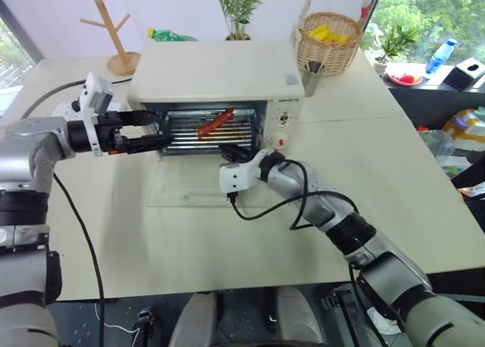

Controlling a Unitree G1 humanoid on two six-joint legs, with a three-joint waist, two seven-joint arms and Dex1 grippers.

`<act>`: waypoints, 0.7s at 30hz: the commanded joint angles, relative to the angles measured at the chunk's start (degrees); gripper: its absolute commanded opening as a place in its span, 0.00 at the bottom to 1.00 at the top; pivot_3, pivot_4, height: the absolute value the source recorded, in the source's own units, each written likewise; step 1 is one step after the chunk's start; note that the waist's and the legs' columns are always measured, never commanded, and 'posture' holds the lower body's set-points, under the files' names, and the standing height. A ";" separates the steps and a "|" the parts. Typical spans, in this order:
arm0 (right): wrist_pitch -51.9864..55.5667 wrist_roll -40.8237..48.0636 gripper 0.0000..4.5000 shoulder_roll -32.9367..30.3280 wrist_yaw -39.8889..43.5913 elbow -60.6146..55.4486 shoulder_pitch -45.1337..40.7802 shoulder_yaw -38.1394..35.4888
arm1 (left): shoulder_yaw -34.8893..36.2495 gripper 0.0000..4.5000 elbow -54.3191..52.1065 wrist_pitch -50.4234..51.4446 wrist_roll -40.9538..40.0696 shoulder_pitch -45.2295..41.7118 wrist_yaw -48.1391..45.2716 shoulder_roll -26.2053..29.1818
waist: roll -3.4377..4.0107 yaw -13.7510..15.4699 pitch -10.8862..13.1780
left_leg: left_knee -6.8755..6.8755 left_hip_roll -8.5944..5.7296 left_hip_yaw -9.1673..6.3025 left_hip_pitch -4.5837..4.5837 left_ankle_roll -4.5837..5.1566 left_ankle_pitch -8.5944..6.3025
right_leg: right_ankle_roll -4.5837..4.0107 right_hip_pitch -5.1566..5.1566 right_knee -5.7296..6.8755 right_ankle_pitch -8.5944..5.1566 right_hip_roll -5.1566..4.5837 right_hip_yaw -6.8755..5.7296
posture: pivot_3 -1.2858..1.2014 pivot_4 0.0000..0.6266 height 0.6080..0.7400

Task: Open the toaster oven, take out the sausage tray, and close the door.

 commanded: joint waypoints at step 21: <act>-1.55 0.35 0.05 2.23 -4.75 11.63 -6.84 -2.09 | 2.96 1.00 -2.32 0.95 -0.12 0.08 1.31 1.11 | -0.01 0.64 0.00 | 0.04 0.06 0.03 0.01 -0.01 0.01 | -0.03 0.00 0.01 0.05 0.06 0.01 | 0.52 0.24 1.00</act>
